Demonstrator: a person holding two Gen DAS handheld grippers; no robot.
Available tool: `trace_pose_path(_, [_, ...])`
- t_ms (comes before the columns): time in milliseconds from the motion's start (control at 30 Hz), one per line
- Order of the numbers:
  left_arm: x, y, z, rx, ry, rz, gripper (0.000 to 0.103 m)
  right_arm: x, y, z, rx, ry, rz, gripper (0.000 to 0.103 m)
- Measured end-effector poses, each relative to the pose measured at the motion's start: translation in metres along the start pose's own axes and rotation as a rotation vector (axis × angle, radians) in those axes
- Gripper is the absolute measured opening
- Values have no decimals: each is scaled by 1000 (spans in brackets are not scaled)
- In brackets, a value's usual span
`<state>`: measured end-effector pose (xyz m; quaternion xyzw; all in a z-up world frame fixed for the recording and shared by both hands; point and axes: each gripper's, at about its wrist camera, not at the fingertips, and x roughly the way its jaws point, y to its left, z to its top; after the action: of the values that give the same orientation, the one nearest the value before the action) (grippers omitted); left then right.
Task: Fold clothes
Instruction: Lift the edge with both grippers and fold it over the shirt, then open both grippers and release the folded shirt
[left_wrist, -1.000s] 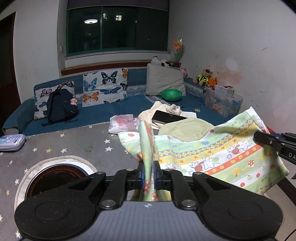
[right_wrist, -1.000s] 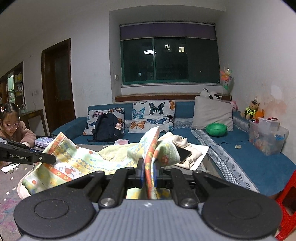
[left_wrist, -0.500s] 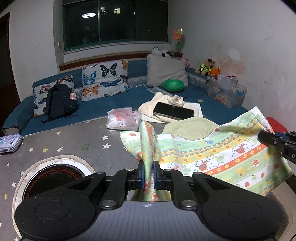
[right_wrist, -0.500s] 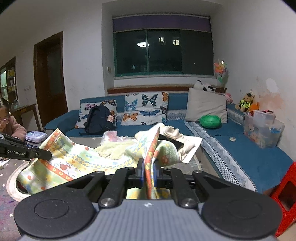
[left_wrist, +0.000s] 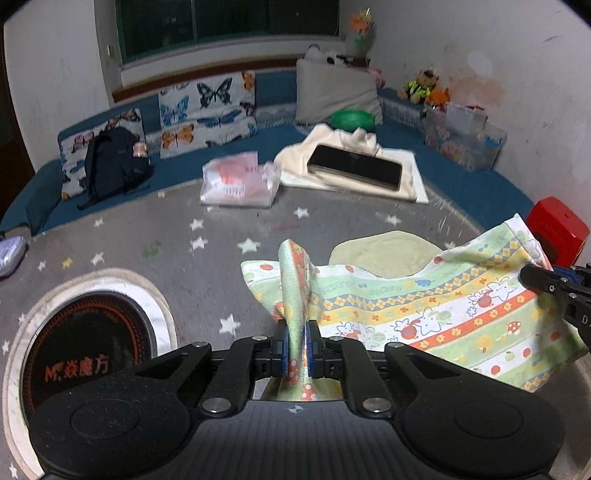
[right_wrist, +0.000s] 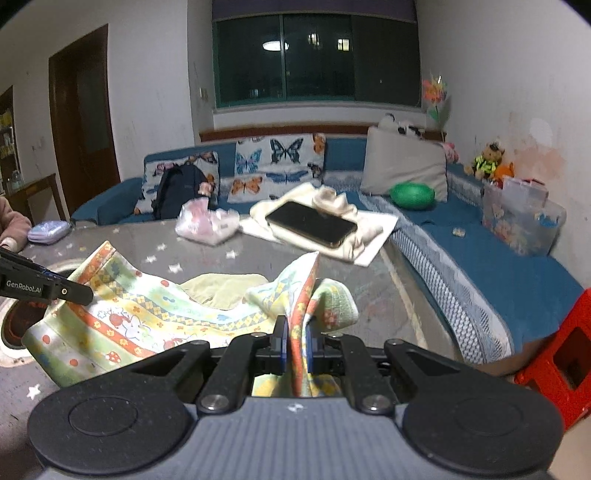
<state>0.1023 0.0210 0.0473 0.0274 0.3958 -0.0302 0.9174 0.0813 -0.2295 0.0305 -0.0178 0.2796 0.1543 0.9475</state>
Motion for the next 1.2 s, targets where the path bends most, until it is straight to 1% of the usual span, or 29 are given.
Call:
trace_pose_path(300, [23, 2, -4, 5, 48, 17, 10, 19, -7, -10, 25, 41, -10, 8])
trace_pose_path(500, [35, 4, -10, 6, 81, 39, 16, 27, -11, -13, 37, 72, -27, 9])
trace_pose_path(600, [38, 5, -11, 11, 87, 55, 17, 30, -11, -15, 35, 82, -37, 11])
trace_pose_path(633, [38, 6, -12, 11, 89, 61, 18, 31, -11, -16, 35, 85, -42, 13])
trace_pose_path(667, [39, 6, -13, 11, 89, 63, 22, 31, -12, -16, 37, 86, -46, 15])
trace_pose_path(733, [39, 7, -13, 12, 89, 68, 28, 32, -14, -17, 44, 88, -56, 16])
trace_pose_path(800, [39, 7, -14, 12, 90, 71, 29, 32, -15, -19, 48, 89, -61, 16])
trace_pose_path(833, [40, 7, -15, 13, 90, 73, 34, 31, -16, -19, 48, 89, -63, 18])
trace_pose_path(867, [40, 7, -16, 13, 90, 76, 41, 31, -16, -19, 48, 88, -65, 21])
trace_pose_path(900, [40, 6, -17, 14, 90, 79, 44, 30, -17, -19, 49, 87, -66, 22])
trace_pose_path(967, [39, 4, -19, 21, 89, 81, 46, 29, -17, -20, 51, 82, -68, 33])
trace_pose_path(1000, [39, 3, -20, 23, 90, 78, 46, 28, -16, -19, 50, 77, -69, 35])
trace_pose_path(1067, [37, 1, -22, 28, 87, 77, 52, 25, -15, -20, 46, 68, -74, 46])
trace_pose_path(1200, [32, -2, -25, 41, 77, 77, 58, 22, -11, -21, 35, 60, -76, 56])
